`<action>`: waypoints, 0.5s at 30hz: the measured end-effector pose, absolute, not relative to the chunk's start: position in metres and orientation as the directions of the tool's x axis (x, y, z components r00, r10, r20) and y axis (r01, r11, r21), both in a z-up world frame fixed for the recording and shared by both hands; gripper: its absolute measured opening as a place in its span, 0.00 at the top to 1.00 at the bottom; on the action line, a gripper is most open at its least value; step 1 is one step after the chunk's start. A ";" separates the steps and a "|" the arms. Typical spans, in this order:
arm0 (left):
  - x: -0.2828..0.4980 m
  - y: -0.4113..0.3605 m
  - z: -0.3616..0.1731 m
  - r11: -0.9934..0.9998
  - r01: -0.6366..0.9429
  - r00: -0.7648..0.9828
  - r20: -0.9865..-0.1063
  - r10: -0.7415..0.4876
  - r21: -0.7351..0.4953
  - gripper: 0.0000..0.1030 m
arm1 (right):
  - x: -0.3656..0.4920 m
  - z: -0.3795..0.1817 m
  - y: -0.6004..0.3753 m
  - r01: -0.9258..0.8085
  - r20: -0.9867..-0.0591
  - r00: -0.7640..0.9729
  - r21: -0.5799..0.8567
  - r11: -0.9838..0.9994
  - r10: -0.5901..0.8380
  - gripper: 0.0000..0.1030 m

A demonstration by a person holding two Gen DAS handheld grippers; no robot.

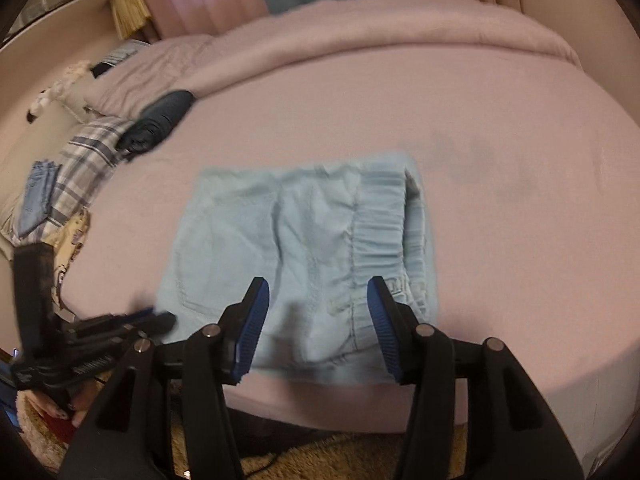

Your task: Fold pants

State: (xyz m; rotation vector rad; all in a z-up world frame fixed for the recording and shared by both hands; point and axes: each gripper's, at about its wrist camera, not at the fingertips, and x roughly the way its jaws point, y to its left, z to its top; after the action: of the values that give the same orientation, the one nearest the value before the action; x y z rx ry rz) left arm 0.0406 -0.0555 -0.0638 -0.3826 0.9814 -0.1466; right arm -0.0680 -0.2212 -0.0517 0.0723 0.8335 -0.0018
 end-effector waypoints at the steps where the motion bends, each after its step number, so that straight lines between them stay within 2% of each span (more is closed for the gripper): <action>1: 0.041 -0.055 -0.065 0.926 -0.049 0.547 -0.785 -0.289 -0.375 0.71 | -0.069 -0.053 -0.219 0.022 -0.736 0.676 0.050 0.999 0.022 0.51; 15: 0.035 -0.056 -0.069 0.926 -0.058 0.541 -0.791 -0.286 -0.374 0.69 | -0.075 -0.063 -0.213 0.026 -0.727 0.685 -0.045 0.999 -0.051 0.50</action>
State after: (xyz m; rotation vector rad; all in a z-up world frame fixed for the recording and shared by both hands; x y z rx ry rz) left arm 0.0348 -0.0562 -0.0688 -0.3798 0.9961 -0.1392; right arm -0.0755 -0.2129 -0.0631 -0.0323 0.8155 -0.0430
